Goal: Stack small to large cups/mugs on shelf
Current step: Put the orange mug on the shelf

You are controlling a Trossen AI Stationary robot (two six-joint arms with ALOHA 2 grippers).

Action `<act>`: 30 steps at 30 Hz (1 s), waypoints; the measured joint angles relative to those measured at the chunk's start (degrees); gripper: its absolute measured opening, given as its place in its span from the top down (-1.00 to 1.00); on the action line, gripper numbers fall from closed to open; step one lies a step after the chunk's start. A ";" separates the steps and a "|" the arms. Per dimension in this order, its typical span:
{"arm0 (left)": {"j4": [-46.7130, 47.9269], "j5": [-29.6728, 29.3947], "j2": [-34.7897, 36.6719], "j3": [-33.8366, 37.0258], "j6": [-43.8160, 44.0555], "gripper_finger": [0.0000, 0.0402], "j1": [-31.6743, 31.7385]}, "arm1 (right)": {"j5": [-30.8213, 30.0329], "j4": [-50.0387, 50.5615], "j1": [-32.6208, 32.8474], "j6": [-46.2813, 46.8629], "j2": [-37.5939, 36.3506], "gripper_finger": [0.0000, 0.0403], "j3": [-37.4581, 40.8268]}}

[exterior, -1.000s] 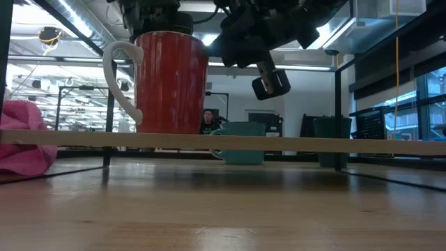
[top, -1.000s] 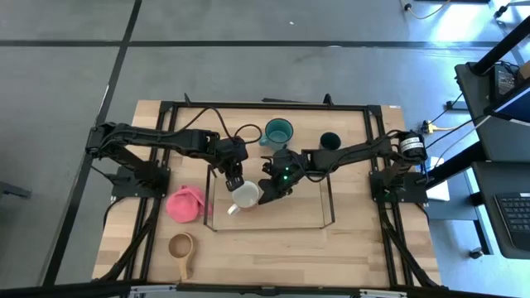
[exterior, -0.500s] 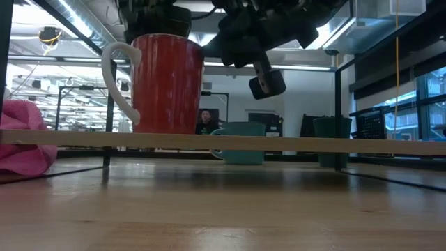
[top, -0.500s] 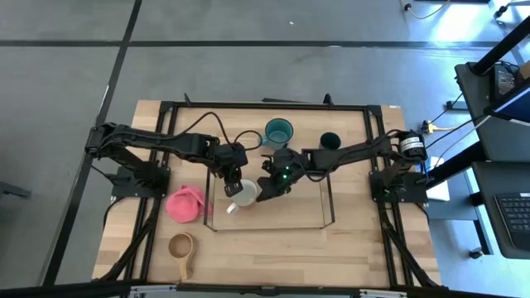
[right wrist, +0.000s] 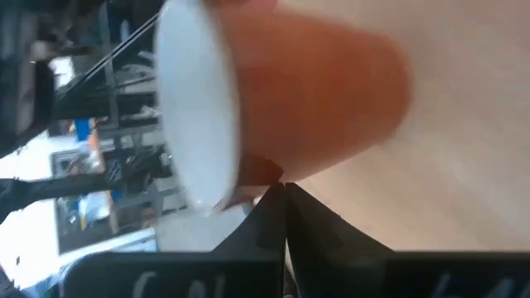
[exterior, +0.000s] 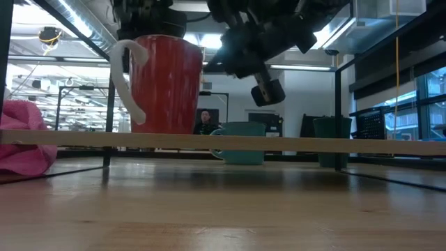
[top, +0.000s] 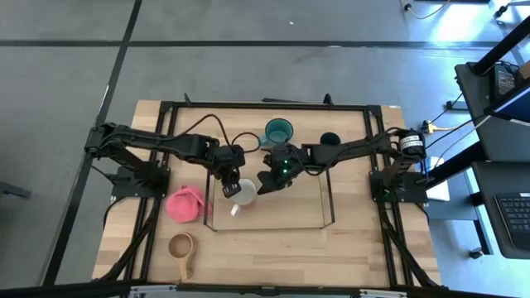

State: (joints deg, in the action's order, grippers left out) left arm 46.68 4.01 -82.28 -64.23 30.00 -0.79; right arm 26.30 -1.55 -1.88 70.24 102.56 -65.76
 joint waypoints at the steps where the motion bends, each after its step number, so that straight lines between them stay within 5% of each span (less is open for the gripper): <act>1: -0.03 0.32 0.00 0.00 0.35 0.93 -0.19 | -0.64 0.64 -0.17 -0.15 0.07 0.95 0.00; 30: 0.24 -2.44 -0.07 0.00 1.21 0.93 -0.06 | 7.43 4.33 1.46 -2.94 0.15 0.95 0.00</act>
State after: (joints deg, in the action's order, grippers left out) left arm 46.92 1.58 -82.35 -64.23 31.21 -0.85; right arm 33.73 2.78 -0.42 67.30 102.72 -65.76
